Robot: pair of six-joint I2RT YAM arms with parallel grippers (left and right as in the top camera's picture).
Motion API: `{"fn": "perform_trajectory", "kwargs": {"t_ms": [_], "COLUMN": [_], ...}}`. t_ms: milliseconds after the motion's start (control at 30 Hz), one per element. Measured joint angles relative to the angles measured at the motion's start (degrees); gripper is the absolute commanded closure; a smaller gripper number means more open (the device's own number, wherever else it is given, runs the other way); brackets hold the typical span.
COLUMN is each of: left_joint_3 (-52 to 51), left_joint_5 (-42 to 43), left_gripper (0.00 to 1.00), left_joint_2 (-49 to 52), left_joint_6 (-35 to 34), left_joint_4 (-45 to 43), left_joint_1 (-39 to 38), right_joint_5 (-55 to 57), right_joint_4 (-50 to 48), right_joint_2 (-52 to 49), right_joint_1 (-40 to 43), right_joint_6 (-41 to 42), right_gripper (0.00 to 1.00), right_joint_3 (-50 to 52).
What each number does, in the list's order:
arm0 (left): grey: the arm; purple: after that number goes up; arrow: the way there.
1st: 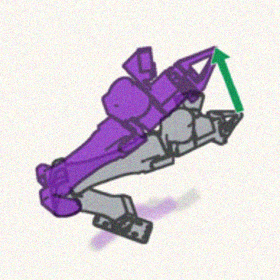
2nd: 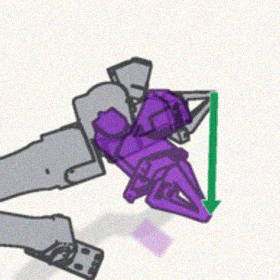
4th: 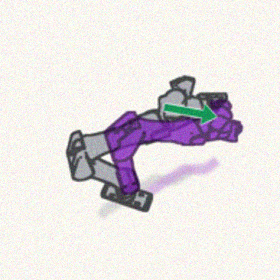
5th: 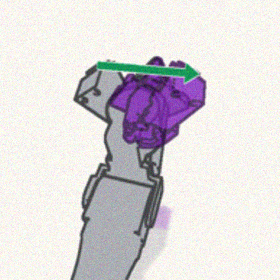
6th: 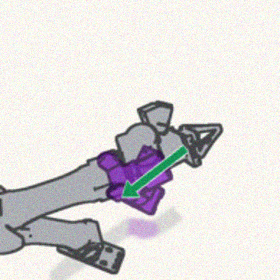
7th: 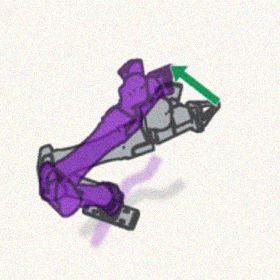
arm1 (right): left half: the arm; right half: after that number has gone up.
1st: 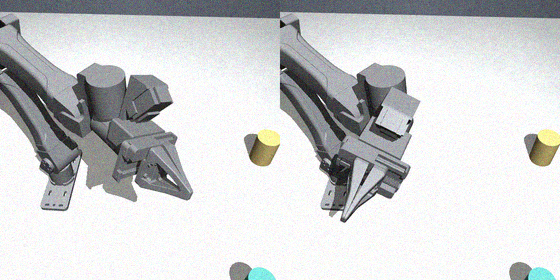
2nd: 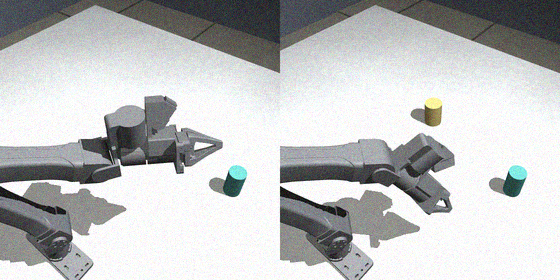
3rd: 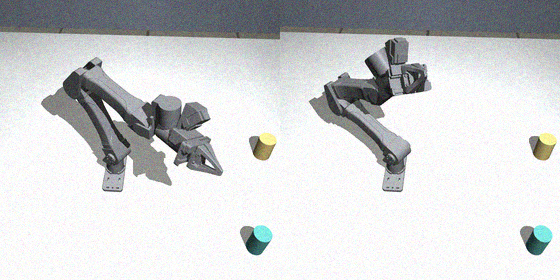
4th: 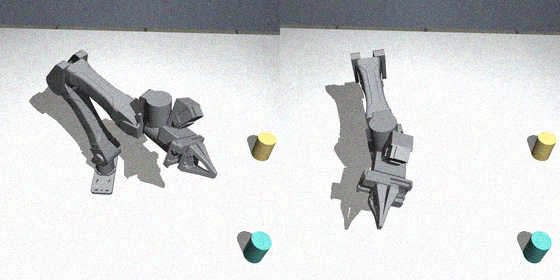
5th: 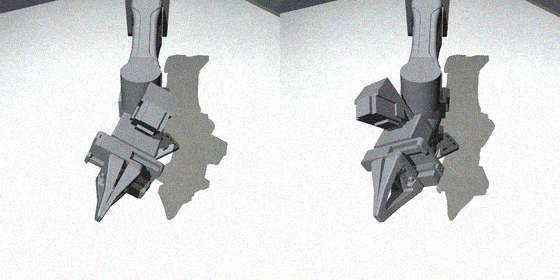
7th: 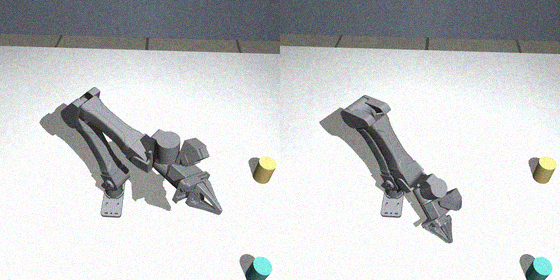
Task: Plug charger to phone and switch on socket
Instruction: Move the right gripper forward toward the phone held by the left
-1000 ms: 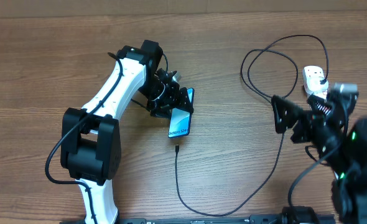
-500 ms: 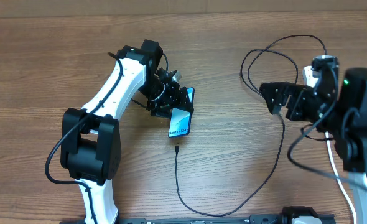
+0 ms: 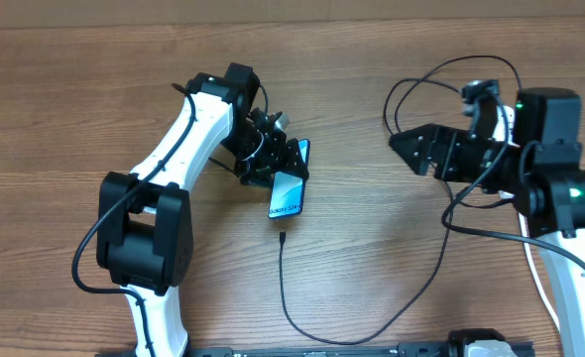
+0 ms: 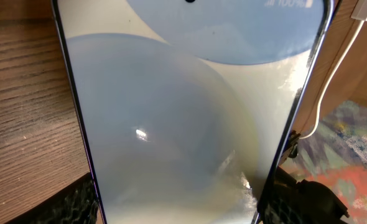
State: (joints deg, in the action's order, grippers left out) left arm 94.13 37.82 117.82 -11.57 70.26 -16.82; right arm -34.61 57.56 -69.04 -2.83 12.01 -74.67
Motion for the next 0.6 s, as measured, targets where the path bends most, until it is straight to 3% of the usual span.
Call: {"fn": "perform_trajectory", "kwargs": {"t_ms": [600], "left_joint_3": [0.0], "left_joint_5": [-0.02], "left_gripper": [0.31], "left_joint_2": [0.0], "left_joint_6": [0.0], "left_joint_4": [0.0], "left_joint_1": [0.0], "right_joint_5": [2.84], "right_joint_4": [-0.55], "right_joint_2": [-12.61], "right_joint_1": [-12.57], "right_joint_6": [4.28], "right_gripper": [0.19], "right_joint_3": [0.0]}}
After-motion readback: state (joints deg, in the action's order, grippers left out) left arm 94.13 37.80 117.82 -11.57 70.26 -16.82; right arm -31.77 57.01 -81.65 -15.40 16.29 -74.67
